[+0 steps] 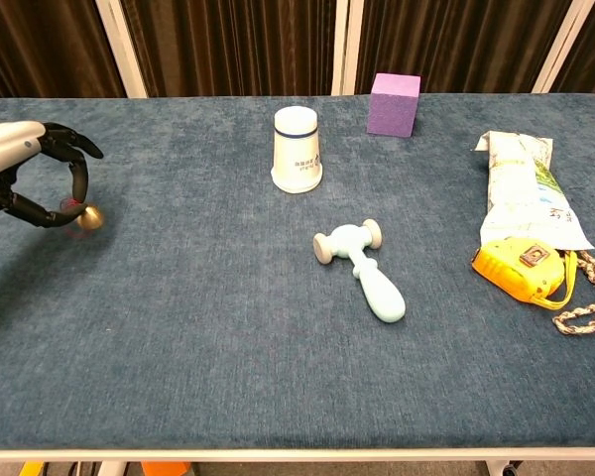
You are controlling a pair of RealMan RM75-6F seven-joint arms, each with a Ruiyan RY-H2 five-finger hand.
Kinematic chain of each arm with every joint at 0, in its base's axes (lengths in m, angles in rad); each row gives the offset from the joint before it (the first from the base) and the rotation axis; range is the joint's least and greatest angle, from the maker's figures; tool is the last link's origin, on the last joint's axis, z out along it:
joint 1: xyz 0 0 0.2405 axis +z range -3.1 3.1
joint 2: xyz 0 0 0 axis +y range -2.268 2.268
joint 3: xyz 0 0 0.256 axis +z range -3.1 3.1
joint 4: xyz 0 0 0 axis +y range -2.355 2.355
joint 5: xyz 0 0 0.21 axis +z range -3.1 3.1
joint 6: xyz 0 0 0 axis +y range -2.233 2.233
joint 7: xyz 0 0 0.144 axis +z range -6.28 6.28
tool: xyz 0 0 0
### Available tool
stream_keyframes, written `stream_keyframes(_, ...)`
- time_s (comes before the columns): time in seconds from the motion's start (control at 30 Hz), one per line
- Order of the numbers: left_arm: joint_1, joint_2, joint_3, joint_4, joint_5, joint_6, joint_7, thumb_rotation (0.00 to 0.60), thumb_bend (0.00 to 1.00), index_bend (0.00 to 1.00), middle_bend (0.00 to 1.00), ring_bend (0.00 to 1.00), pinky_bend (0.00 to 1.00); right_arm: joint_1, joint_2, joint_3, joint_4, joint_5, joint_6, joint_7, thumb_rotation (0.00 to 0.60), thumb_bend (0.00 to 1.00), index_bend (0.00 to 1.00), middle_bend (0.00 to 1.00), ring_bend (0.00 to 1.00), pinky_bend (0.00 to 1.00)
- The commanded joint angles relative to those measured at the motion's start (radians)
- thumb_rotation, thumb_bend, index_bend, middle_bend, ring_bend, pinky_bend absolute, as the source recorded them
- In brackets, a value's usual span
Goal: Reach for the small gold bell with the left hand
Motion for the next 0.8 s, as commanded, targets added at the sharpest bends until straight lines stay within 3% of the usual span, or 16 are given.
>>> stream_keyframes(0.03,-0.005,-0.020,0.004,0.033,-0.003,-0.013,-0.016,0.600,0.45,0.62,0.15,0.00,0.02,0.000,-0.001,0.000,0.002,0.002,-0.002,0.001,0.600,0.08,0.00,0.00,0.00,0.00)
stream_keyframes(0.37,-0.012,-0.042,0.013,0.085,-0.007,-0.036,-0.025,0.600,0.44,0.57,0.15,0.00,0.01,0.000,-0.003,-0.001,0.006,0.003,-0.002,0.002,0.600,0.08,0.00,0.00,0.00,0.00)
stream_keyframes(0.5,-0.015,-0.027,0.026,0.080,0.007,-0.054,-0.042,0.600,0.36,0.29,0.08,0.00,0.00,0.000,-0.003,-0.001,0.006,0.004,-0.002,0.002,0.600,0.08,0.00,0.00,0.00,0.00)
stream_keyframes(0.6,-0.013,-0.023,0.031,0.081,0.036,-0.040,-0.072,0.600,0.29,0.14,0.04,0.00,0.00,0.000,-0.002,-0.001,0.006,0.004,-0.002,0.003,0.600,0.08,0.00,0.00,0.00,0.00)
stream_keyframes(0.8,0.004,0.001,0.031,0.059,0.072,0.014,-0.100,0.600,0.26,0.10,0.03,0.00,0.00,-0.001,-0.001,-0.001,0.004,0.002,0.001,0.003,0.600,0.08,0.00,0.00,0.00,0.00)
